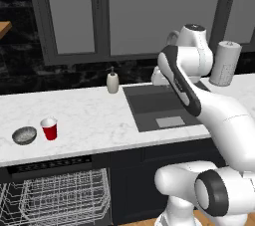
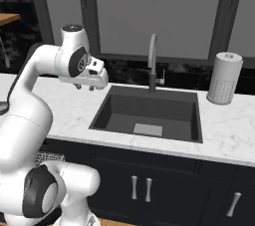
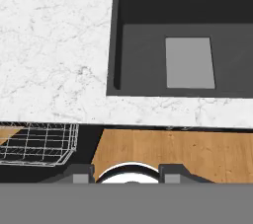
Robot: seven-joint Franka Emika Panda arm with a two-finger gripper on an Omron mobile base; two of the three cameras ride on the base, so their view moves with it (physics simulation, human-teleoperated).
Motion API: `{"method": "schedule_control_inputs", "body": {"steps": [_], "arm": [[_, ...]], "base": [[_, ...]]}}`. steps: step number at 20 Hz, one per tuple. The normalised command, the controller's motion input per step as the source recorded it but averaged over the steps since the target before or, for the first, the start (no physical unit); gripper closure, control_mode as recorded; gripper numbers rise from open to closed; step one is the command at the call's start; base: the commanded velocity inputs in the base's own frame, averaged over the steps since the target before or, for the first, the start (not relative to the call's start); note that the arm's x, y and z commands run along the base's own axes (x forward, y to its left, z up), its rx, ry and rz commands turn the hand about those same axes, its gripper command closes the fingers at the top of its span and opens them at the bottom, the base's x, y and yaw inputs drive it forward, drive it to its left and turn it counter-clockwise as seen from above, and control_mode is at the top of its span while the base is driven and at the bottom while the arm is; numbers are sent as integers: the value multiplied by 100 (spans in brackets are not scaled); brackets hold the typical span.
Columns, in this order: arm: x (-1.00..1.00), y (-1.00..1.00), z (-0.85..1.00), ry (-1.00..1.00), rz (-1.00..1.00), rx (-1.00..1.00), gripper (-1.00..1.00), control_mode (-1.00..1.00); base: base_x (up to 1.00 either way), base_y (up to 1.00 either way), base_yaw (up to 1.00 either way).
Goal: Pick up the cup and bowl from the counter, place them in the dishwasher, and close the dishwasher door.
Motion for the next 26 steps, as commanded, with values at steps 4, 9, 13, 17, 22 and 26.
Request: {"method": "schedule_control_inputs", "body": {"steps": [4,9,13,17,22,26], "arm": [[-49,4,0,-1,1,0,-100,-100],[-92,9,-5,-6,1,0,-100,-100],[-66,4,-1,-16,0,0,-100,-100],[-24,0,0,-17,0,0,-100,-100],[-15,3,0,-16,0,0,-100,100],[0,0,0,0,0,0,-100,100]], "base": [[0,0,0],[0,0,0],[0,0,0],[0,0,0],[-11,1,0],[-49,7,0]]}}
